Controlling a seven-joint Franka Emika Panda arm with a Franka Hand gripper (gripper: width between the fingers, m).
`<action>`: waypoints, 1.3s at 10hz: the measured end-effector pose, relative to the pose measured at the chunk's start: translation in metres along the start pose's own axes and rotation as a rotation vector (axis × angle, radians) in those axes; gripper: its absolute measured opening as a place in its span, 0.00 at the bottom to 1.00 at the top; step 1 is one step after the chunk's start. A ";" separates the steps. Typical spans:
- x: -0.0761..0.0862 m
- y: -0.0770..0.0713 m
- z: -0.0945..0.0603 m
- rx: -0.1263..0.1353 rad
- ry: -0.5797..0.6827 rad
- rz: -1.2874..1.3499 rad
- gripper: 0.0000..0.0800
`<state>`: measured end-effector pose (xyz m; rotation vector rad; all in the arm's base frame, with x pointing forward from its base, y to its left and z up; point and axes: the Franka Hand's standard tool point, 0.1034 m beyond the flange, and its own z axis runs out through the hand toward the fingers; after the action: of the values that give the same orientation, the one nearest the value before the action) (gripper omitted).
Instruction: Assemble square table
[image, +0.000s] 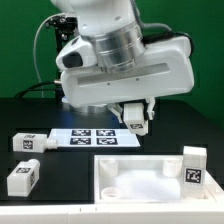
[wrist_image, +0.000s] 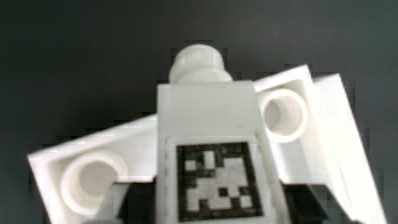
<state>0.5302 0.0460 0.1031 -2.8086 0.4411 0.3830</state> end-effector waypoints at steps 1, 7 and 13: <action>0.008 -0.013 -0.007 -0.021 0.083 -0.016 0.36; 0.060 -0.012 -0.043 -0.054 0.483 -0.105 0.36; 0.078 0.004 -0.042 -0.109 0.665 -0.163 0.36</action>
Offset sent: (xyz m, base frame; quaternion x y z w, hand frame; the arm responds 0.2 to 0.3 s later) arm 0.0000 0.0000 0.0000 0.0000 0.2571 0.0000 0.9664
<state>0.6093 0.0091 0.1179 -2.9924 0.3169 -0.5969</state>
